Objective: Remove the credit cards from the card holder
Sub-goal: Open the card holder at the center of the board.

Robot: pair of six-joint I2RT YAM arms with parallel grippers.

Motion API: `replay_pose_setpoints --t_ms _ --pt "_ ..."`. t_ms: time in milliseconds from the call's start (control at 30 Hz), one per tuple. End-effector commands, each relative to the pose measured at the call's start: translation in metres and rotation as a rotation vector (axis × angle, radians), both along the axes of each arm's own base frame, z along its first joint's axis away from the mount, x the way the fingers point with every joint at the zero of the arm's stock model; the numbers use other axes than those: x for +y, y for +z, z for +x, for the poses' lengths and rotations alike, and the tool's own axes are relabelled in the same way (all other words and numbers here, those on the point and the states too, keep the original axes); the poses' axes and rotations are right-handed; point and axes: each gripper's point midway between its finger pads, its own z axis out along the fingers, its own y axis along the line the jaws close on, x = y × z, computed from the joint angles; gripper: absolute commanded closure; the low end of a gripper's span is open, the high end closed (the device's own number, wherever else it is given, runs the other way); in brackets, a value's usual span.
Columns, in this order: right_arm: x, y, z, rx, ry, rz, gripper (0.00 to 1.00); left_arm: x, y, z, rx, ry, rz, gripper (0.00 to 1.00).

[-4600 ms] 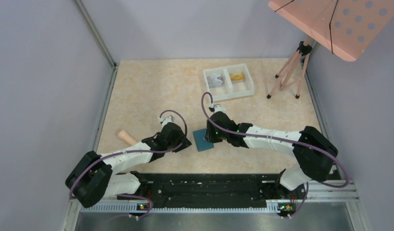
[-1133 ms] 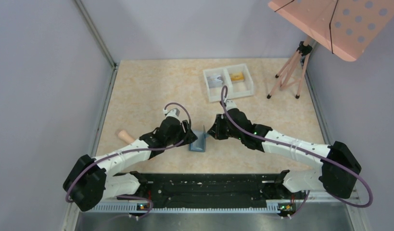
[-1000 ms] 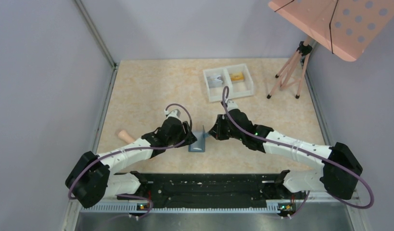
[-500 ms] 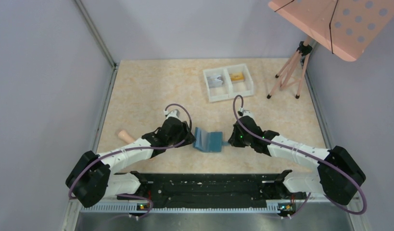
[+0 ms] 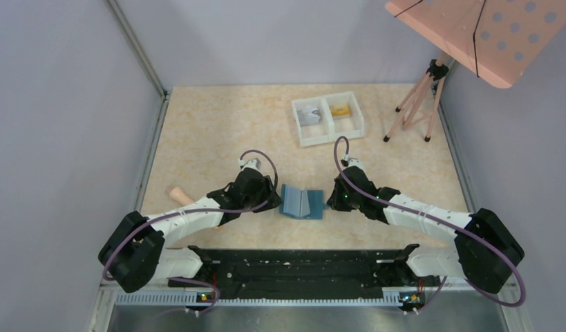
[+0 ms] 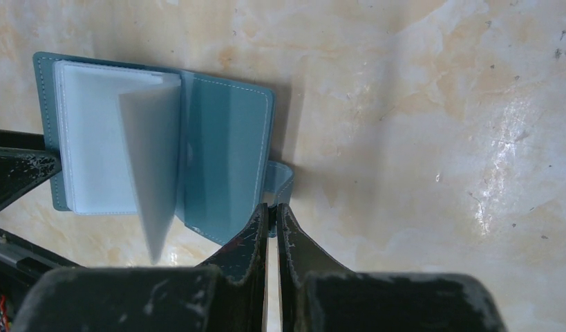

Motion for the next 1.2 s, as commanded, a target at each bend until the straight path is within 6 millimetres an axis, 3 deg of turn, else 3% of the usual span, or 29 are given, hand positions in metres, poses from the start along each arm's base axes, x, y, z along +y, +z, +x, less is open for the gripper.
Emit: replay_pose_setpoints --t_ms 0,267,333,667,967,1167 --pt "0.004 0.013 0.009 -0.047 -0.005 0.03 1.0 -0.016 0.009 0.008 -0.033 -0.042 -0.056 0.49" --pt "0.006 0.009 0.007 -0.03 0.0 0.028 1.0 -0.033 0.017 0.009 -0.048 -0.086 -0.139 0.49" --pt "0.007 0.014 0.008 -0.034 0.002 0.033 0.94 -0.037 0.02 0.007 -0.051 -0.103 -0.16 0.51" --pt "0.008 0.048 0.015 -0.07 -0.008 0.044 0.72 -0.053 0.017 0.002 -0.014 -0.151 -0.236 0.73" --pt "0.021 0.091 0.017 -0.127 0.033 0.131 0.64 -0.056 0.027 0.002 -0.033 -0.168 -0.262 0.99" --pt "0.046 0.117 0.013 -0.155 0.111 0.272 0.62 -0.056 0.033 0.001 -0.051 -0.174 -0.272 1.0"
